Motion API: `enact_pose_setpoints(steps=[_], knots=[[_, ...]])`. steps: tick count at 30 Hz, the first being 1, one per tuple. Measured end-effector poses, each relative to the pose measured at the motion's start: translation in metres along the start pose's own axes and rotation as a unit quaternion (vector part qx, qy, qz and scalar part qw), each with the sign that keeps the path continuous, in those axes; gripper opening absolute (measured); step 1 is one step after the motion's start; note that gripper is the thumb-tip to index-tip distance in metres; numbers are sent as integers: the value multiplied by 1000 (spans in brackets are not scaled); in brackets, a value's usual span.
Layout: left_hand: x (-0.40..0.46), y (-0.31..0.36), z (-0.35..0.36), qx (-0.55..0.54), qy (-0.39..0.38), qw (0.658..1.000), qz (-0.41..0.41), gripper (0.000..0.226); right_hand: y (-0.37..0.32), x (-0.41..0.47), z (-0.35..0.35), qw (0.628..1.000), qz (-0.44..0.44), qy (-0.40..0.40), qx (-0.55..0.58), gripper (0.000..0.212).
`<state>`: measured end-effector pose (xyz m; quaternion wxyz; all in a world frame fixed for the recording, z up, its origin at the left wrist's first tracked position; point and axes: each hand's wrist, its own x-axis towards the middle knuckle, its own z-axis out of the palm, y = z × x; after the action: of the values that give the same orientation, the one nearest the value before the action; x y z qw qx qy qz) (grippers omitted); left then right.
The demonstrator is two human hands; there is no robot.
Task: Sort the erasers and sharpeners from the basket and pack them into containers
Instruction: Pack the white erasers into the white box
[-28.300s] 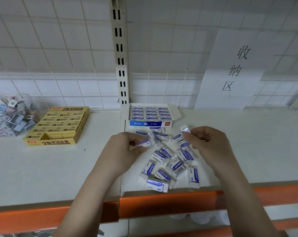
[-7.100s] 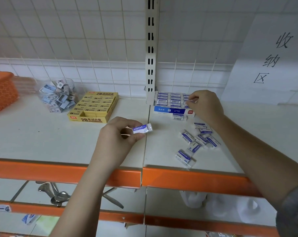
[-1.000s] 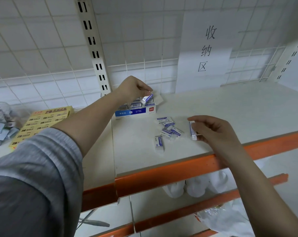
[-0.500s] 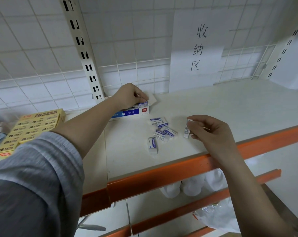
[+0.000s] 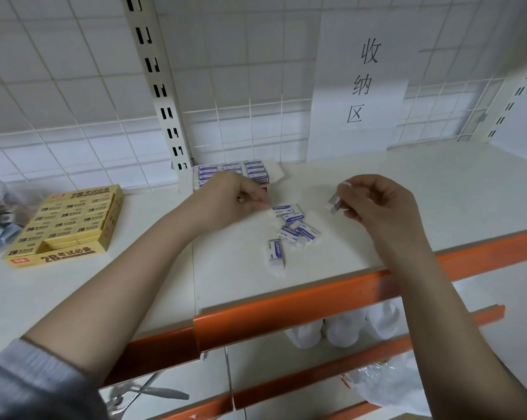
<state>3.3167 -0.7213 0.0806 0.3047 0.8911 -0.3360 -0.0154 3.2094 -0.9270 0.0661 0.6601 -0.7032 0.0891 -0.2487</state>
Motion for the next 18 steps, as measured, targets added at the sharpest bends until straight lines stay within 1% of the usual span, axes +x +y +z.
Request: enact_pose_setpoints(steps=[2,4,7,10,13,15,17,18], knots=[[-15,7,2,-1,-21,1000,3,12,-4,5,1,1000,-4,1,5,4],[-28,14,6,1,-19,1000,-13,15,-7,9,3,1000,-9,2,2,8],[-41,24,19,-8,6,995,-95,25,-11,13,7,1000,-17,1,-9,17],[-50,32,36,11,33,981,-192,48,-11,16,11,1000,-21,6,-13,24],[-53,42,51,16,46,973,-226,62,-10,20,14,999,-10,28,-13,21],[-54,46,56,41,43,972,-226,62,-9,23,14,999,-6,40,-9,13],[-56,46,59,51,49,972,-226,53,-8,25,15,999,-5,38,-2,3],[-57,45,60,51,49,971,-228,46,-7,25,16,999,-4,35,4,6]])
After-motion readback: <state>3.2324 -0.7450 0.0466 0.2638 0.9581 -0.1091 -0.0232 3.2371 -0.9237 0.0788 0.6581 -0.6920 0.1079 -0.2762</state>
